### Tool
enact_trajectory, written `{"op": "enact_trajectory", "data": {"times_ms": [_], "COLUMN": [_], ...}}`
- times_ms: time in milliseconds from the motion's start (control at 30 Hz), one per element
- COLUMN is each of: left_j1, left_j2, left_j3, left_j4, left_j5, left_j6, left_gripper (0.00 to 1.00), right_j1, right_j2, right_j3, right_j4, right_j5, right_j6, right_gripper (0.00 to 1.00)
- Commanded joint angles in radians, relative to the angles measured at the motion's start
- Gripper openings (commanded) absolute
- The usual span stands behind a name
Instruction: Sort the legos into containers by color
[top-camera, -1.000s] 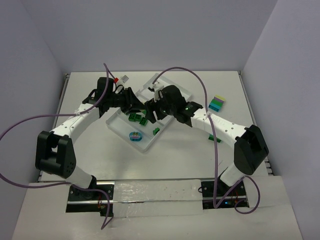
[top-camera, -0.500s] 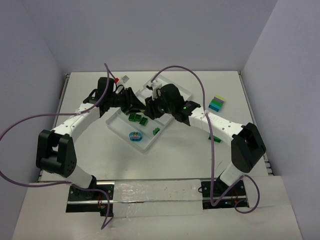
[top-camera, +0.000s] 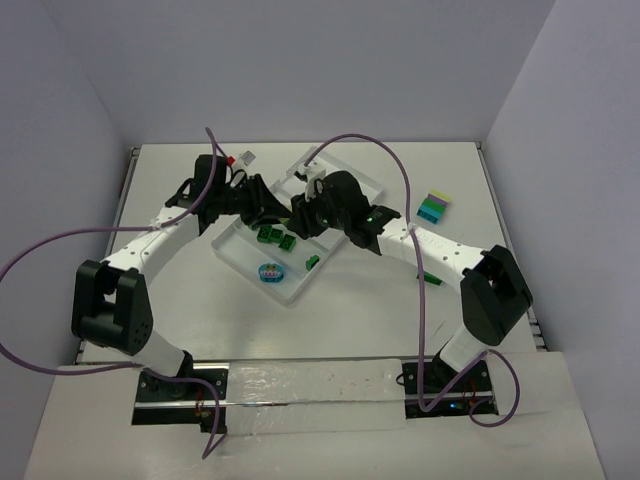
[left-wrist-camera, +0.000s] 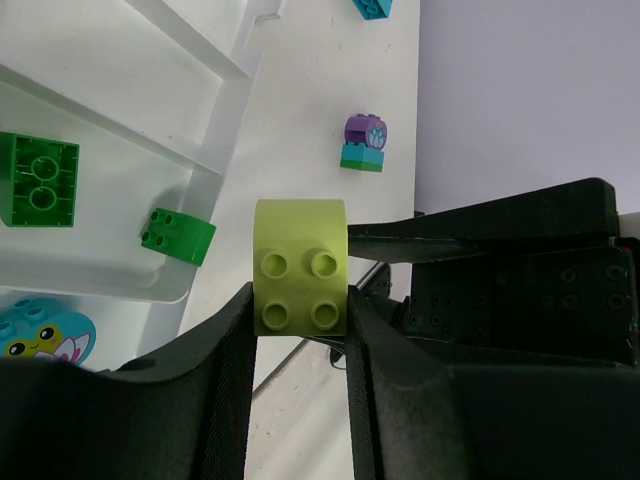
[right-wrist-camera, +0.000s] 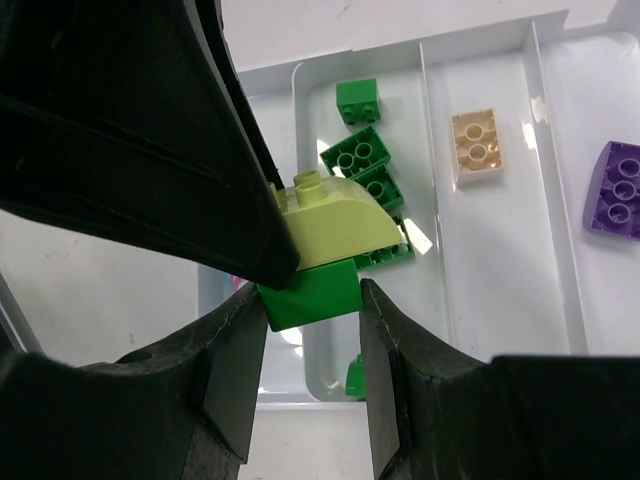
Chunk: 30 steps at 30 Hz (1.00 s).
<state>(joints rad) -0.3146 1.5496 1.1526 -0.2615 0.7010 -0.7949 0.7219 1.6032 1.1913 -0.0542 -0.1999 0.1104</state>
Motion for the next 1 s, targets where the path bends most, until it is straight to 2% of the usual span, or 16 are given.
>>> {"op": "enact_trajectory", "data": {"times_ms": [0, 333, 533, 667, 800, 900, 967], "left_j1": [0.042, 0.065, 0.066, 0.066, 0.066, 0.065, 0.063], "left_j2": [-0.065, -0.078, -0.045, 0.004, 0.043, 0.093, 0.121], "left_j3": [0.002, -0.015, 0.019, 0.071, 0.109, 0.146, 0.164], "left_j4": [0.096, 0.118, 0.099, 0.081, 0.082, 0.08, 0.087], "left_j5": [-0.052, -0.054, -0.075, -0.093, -0.095, -0.096, -0.093], "left_j6": [-0.05, -0.073, -0.06, -0.055, -0.059, -0.066, -0.072], "left_gripper": [0.0, 0.0, 0.0, 0.0, 0.0, 0.0, 0.0], "right_j1": [-0.005, -0.018, -0.021, -0.02, -0.013, -0.008, -0.009], "right_j2": [-0.046, -0.045, 0.024, 0.078, 0.11, 0.136, 0.141], "right_j3": [-0.052, -0.083, -0.04, -0.011, 0.005, 0.014, 0.024], "right_j4": [0.0, -0.02, -0.078, -0.103, -0.111, -0.102, -0.099], "right_j5": [0.014, 0.042, 0.089, 0.092, 0.086, 0.085, 0.09], "right_j6": [0.005, 0.023, 0.04, 0.04, 0.037, 0.042, 0.049], "right_gripper": [0.0, 0.0, 0.0, 0.06, 0.19, 0.45, 0.65]}}
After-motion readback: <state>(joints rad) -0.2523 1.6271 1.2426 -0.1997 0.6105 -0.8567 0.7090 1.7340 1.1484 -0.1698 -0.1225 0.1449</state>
